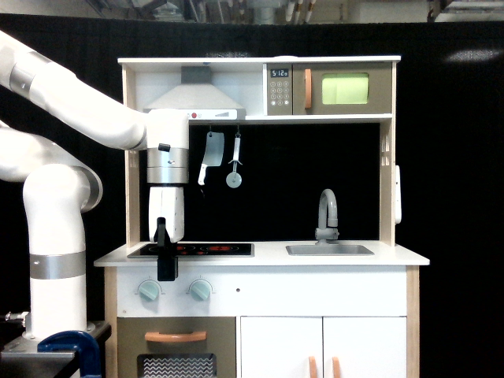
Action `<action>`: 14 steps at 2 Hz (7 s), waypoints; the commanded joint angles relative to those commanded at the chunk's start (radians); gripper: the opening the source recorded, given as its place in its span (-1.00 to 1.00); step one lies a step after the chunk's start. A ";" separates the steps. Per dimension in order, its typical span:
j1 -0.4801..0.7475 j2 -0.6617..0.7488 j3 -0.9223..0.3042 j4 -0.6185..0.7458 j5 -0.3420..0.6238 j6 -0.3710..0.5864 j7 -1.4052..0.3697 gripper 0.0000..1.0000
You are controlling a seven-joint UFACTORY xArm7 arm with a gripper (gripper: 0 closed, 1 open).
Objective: Open the oven door
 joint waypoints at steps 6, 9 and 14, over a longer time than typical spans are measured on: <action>0.598 0.590 -0.730 0.589 0.562 -0.081 -1.601 1.00; 0.617 0.906 -0.999 0.840 0.882 0.445 -2.081 1.00; 0.646 0.977 -0.520 1.438 1.004 0.319 -1.360 1.00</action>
